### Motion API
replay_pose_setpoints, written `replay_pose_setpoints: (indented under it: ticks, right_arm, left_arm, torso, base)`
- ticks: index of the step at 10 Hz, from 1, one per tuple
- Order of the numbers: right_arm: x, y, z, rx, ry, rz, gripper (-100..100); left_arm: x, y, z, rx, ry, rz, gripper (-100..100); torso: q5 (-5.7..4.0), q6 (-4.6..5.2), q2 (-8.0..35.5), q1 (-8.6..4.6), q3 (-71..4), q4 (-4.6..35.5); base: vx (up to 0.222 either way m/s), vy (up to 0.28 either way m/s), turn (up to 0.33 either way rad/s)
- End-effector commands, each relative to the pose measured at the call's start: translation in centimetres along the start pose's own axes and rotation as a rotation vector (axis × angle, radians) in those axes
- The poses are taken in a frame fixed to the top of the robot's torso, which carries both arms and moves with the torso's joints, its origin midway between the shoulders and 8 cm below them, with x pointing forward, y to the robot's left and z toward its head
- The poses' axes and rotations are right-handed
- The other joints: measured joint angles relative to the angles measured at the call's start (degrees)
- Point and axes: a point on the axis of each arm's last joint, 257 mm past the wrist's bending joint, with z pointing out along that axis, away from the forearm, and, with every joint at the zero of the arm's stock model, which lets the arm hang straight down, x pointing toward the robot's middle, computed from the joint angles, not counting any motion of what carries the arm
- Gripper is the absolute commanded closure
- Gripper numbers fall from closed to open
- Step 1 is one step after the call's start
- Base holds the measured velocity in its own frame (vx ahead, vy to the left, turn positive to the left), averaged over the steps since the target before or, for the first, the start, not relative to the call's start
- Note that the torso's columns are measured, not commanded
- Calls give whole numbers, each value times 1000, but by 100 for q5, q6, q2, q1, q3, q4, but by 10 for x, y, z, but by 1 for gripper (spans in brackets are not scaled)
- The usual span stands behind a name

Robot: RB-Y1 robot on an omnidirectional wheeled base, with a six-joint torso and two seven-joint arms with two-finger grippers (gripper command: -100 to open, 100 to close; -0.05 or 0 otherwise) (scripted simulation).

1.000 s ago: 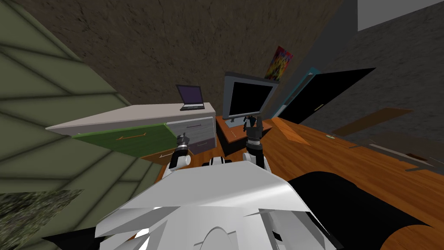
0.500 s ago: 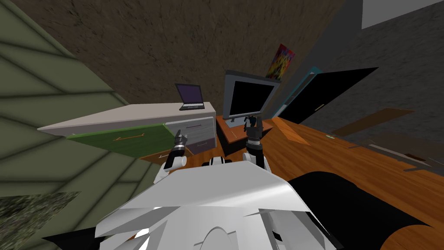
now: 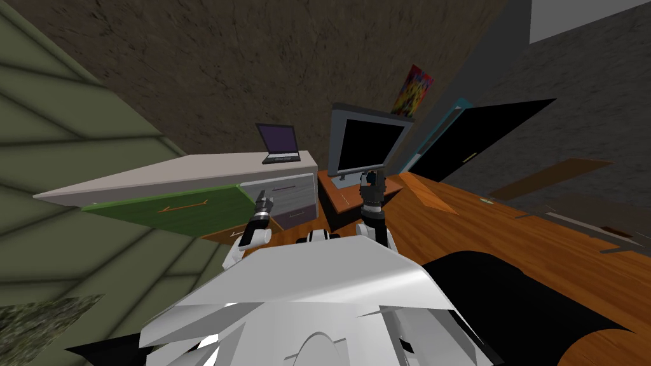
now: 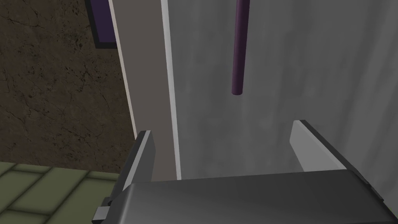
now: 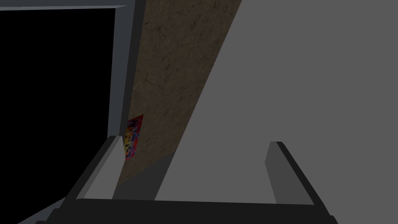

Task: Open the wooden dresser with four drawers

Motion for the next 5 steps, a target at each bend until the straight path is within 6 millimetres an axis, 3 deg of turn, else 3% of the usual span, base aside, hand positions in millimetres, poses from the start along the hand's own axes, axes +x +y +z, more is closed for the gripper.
replay_pose_setpoints:
  ticks: [1, 5]
  right_arm:
    - [0, 0, 0, 0, 0, 0, 0]
    - [0, 0, 0, 0, 0, 0, 0]
  left_arm:
    - [4, -1, 1, 22, -15, -35, -100]
    - [16, 3, -2, 26, -52, -115, -100]
  torso:
    - [-1, 0, 4, -4, 4, 2]
    - [-5, 0, 53, -15, 34, 16]
  base:
    - [160, 46, -8]
    - [28, 9, -1]
